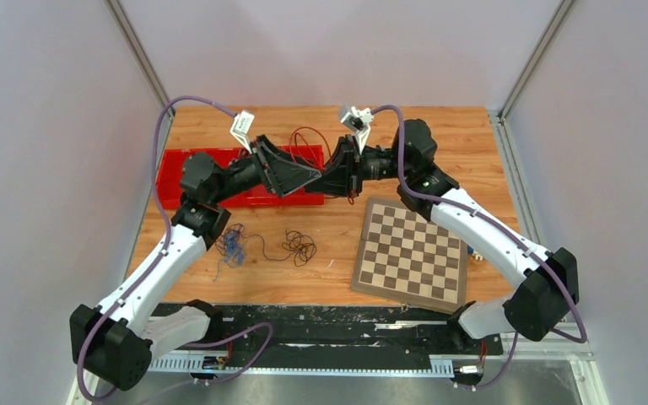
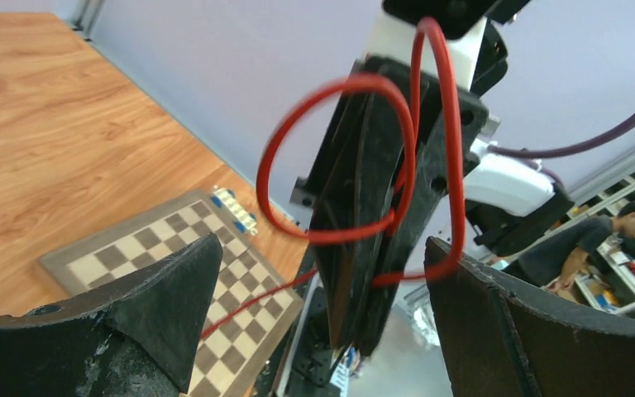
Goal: Untangle the cables
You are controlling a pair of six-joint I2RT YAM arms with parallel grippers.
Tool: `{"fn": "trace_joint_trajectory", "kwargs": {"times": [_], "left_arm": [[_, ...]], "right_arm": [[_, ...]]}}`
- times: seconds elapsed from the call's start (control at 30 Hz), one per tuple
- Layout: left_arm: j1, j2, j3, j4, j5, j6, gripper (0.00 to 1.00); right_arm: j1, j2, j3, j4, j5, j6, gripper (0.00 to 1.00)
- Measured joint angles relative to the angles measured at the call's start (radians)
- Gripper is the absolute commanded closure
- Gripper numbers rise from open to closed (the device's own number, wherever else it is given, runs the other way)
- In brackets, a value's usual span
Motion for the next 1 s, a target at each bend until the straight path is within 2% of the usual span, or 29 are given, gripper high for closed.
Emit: {"fn": "trace_joint_trajectory", "kwargs": {"times": [0.13,0.33,0.4,0.43,0.47,0.5,0.53,0.57,0.63,0.67,0.7,0.8,0.83,0.93,1.0], "left_arm": [[-0.025,0.042,0.022,0.077,-0.043,-0.073,0.02],[-0.026,0.082,0.061,0.162,-0.096,-0.164,0.29],[-0.027,0.089,0.074,0.175,-0.105,-0.185,0.4],[-0.027,0.093,0.083,0.179,-0.109,-0.195,0.5],[-0.027,0.095,0.087,0.185,-0.113,-0.202,0.56],[-0.027,0.097,0.092,0.188,-0.116,-0.21,0.69],[-0.027,0.097,0.094,0.192,-0.119,-0.214,0.76],[-0.027,0.098,0.097,0.192,-0.12,-0.216,0.88],[-0.027,0.098,0.098,0.189,-0.118,-0.214,0.99],[-0.027,0.098,0.099,0.184,-0.115,-0.208,1.0],[-0.027,0.098,0.1,0.174,-0.112,-0.193,1.0],[-0.023,0.096,0.121,0.097,-0.105,-0.126,1.0],[-0.018,0.094,0.131,0.057,-0.1,-0.093,1.0],[0.01,0.093,0.165,-0.067,-0.082,0.016,1.0],[0.048,0.106,0.189,-0.127,-0.071,0.079,1.0]], "right_arm": [[0.038,0.016,0.0,0.026,-0.007,0.033,1.0],[0.055,0.026,-0.014,0.04,-0.005,0.045,1.0],[0.057,0.028,-0.02,0.04,-0.003,0.044,1.0],[0.057,0.029,-0.023,0.04,-0.003,0.044,1.0],[0.058,0.03,-0.026,0.039,-0.002,0.043,1.0],[0.058,0.032,-0.028,0.037,-0.001,0.041,1.0],[0.058,0.033,-0.029,0.034,0.0,0.039,1.0],[0.058,0.033,-0.031,0.033,0.003,0.036,1.0],[0.051,0.033,-0.038,0.032,0.006,0.033,1.0],[0.049,0.033,-0.041,0.03,0.006,0.032,0.97],[0.043,0.033,-0.041,0.023,0.006,0.03,0.85],[0.012,0.033,-0.041,-0.008,0.006,0.009,0.39],[-0.001,0.034,-0.04,-0.024,0.008,0.001,0.28],[-0.056,0.035,-0.039,-0.086,0.014,-0.05,0.06],[-0.092,0.035,-0.039,-0.134,0.022,-0.08,0.0]]}}
